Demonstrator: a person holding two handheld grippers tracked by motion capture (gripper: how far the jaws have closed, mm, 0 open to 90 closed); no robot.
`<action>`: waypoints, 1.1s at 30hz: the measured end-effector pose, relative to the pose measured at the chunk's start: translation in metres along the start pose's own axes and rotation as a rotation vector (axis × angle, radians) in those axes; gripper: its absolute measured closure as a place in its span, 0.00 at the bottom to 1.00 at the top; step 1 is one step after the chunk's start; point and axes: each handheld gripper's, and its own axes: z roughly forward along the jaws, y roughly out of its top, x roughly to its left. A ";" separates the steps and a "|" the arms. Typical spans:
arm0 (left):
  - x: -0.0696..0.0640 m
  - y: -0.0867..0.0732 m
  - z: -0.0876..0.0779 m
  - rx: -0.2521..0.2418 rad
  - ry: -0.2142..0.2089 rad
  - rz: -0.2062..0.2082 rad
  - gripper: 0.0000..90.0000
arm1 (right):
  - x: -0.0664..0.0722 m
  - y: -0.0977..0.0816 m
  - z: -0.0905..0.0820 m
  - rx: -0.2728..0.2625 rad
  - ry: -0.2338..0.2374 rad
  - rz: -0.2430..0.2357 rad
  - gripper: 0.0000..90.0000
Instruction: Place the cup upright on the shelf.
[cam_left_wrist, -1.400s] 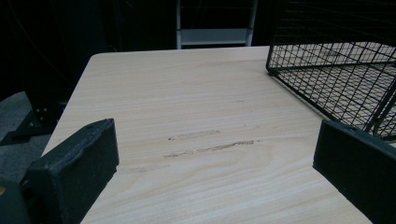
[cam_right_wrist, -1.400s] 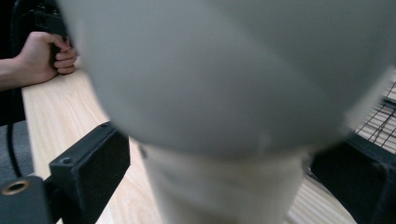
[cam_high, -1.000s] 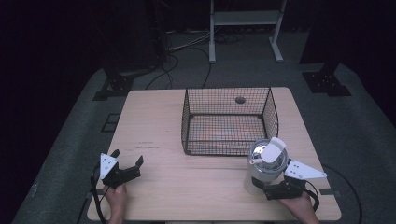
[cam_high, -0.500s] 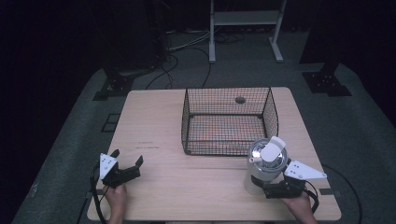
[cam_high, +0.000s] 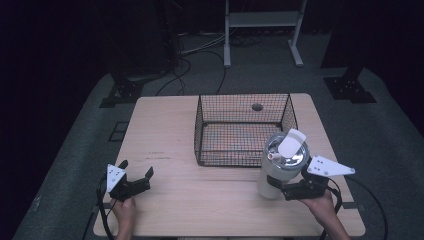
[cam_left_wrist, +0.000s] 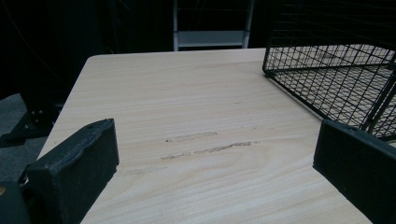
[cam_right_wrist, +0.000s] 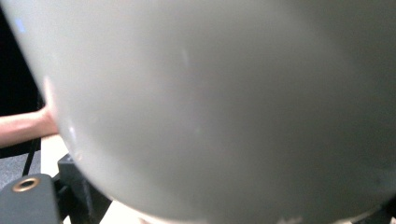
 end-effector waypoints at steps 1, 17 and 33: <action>0.000 0.000 0.000 0.000 -0.001 0.000 0.00 | 0.000 0.006 0.003 -0.002 0.006 -0.007 0.09; -0.002 0.000 0.001 0.006 -0.004 0.017 0.00 | -0.015 0.063 0.034 -0.013 0.048 -0.058 0.09; -0.002 0.001 0.001 0.010 -0.009 0.026 0.00 | -0.042 0.086 0.066 0.002 0.033 -0.041 0.09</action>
